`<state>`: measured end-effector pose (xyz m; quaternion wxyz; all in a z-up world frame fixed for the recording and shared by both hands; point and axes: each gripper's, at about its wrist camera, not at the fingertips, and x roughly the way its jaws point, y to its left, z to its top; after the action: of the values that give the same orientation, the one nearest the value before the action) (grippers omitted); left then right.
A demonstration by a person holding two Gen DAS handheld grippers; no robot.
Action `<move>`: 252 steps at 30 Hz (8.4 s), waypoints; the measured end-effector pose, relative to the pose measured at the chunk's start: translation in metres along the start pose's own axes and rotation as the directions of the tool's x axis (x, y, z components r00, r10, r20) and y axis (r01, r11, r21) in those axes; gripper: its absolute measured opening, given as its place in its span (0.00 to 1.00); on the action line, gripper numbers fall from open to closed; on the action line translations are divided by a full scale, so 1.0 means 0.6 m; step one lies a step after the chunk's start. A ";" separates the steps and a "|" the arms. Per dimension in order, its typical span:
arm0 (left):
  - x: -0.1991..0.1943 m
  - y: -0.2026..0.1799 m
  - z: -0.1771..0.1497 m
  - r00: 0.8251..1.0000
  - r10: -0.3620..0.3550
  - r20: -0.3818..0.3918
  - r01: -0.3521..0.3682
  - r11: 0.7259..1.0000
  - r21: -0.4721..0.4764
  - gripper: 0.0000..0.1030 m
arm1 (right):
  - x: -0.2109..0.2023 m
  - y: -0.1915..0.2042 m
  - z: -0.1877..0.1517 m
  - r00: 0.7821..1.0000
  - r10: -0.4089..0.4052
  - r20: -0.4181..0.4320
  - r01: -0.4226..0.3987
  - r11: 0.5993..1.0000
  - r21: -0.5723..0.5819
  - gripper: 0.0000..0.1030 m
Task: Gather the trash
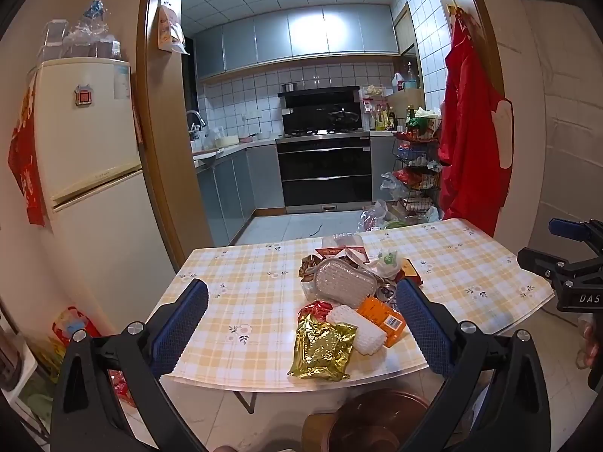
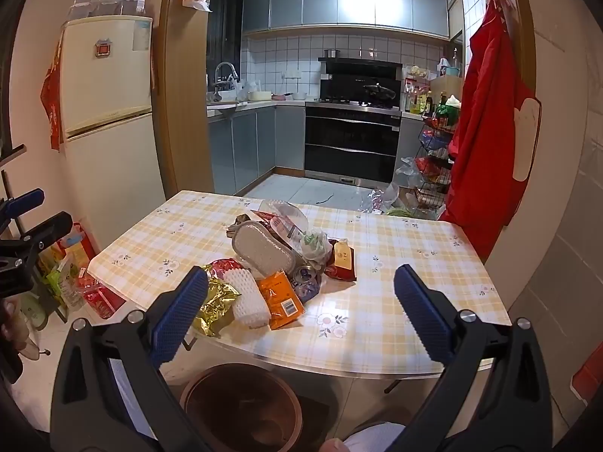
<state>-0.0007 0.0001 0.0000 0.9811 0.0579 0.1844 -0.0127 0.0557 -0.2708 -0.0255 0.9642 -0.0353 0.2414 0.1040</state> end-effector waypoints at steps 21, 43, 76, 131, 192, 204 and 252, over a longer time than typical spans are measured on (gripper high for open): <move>-0.009 -0.001 0.006 1.000 0.010 0.007 -0.011 1.000 0.024 0.95 | 0.000 0.003 0.001 1.000 -0.002 0.006 0.002 1.000 -0.003 0.95; -0.007 -0.002 0.000 1.000 0.009 0.002 -0.009 0.999 0.031 0.95 | 0.004 0.006 -0.003 1.000 -0.006 -0.007 0.006 1.000 -0.006 0.95; -0.007 -0.005 -0.001 1.000 0.010 0.002 -0.010 0.999 0.034 0.95 | 0.005 0.005 -0.003 1.000 -0.006 -0.010 0.006 1.000 -0.007 0.95; 0.390 -0.128 -0.285 0.944 0.157 -0.289 -0.058 0.945 0.323 0.95 | 0.328 -0.090 -0.250 0.937 0.097 -0.336 -0.020 0.974 0.225 0.94; 0.301 0.128 -0.239 0.974 -0.036 -0.224 -0.018 0.972 -0.232 0.46 | 0.533 0.138 -0.165 0.866 0.315 -0.388 -0.338 0.941 0.010 0.38; 0.249 0.085 -0.218 0.977 -0.074 -0.199 0.032 0.977 -0.209 0.46 | 0.371 0.056 -0.149 0.906 0.368 -0.211 -0.351 0.929 0.114 0.38; 0.125 0.018 -0.215 0.986 -0.107 -0.125 0.087 0.984 -0.157 0.47 | 0.178 0.063 -0.239 0.898 0.397 -0.190 -0.397 0.917 0.040 0.59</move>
<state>0.0234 0.0258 -0.1452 0.9663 -0.0251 0.2526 -0.0425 0.0738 -0.2316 -0.2028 0.8944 0.0047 0.3365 0.2946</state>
